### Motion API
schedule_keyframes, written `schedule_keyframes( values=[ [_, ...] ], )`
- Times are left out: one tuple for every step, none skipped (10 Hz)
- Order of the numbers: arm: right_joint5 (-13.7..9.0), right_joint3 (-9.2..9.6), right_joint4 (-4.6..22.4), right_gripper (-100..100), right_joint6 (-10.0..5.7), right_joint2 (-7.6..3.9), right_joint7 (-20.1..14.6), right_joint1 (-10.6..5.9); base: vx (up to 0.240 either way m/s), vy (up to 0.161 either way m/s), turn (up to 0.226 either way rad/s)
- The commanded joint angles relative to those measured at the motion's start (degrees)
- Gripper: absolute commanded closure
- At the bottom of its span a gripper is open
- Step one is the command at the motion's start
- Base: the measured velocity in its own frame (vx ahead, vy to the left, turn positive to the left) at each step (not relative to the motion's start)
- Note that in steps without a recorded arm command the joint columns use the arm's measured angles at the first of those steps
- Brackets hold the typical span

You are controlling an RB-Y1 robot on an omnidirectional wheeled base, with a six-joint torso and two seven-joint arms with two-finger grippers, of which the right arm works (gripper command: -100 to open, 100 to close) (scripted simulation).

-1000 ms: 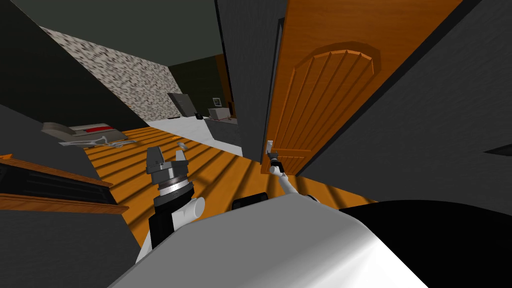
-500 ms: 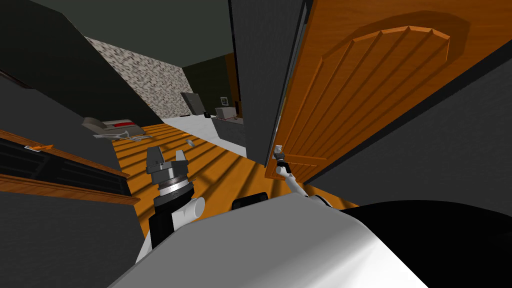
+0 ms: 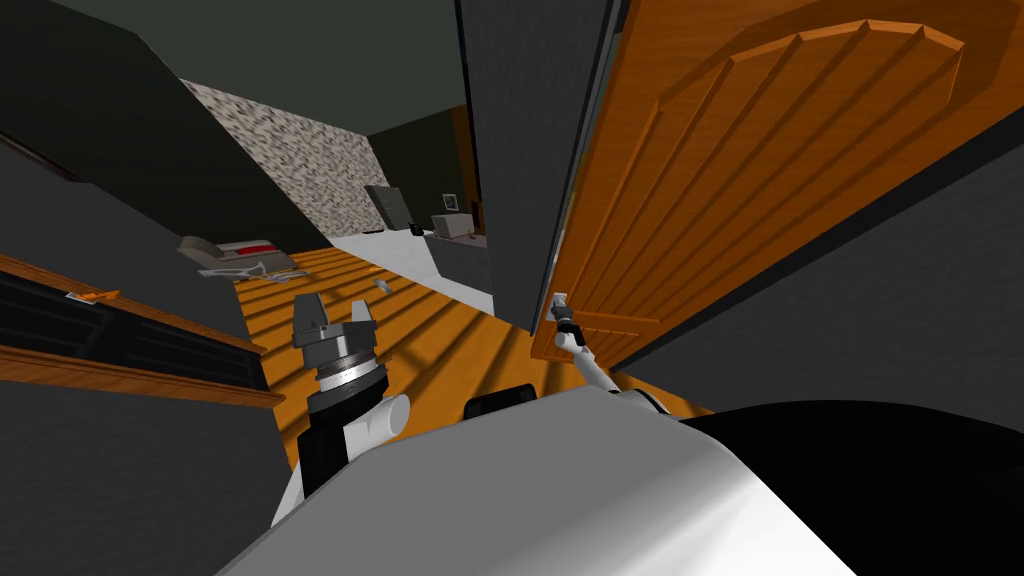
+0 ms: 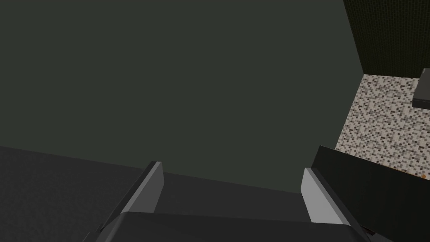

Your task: Pull the door open

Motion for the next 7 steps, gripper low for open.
schedule_keyframes(
  values=[
    [0.01,0.15,-0.08,100,0.02,0.17,-0.03,-0.05,-0.016,0.002,0.003],
    [0.01,0.15,-0.08,100,0.02,0.17,-0.03,-0.05,-0.006,0.003,-0.004],
    [0.01,0.15,-0.08,100,0.02,0.17,-0.03,-0.05,0.0,0.0,0.0],
    [-0.12,0.97,-0.42,100,0.21,-0.78,-1.24,0.51,-0.123,-0.043,0.136],
    [-0.15,1.19,-0.54,100,0.23,-0.98,-1.53,0.61,-0.198,-0.055,0.138],
    [-0.2,1.7,-0.81,100,0.28,-1.44,-2.18,0.83,-0.196,-0.063,0.138],
    [-0.27,2.25,-1.1,100,0.35,-1.95,-2.9,1.07,-0.2,-0.056,0.139]
  ],
)
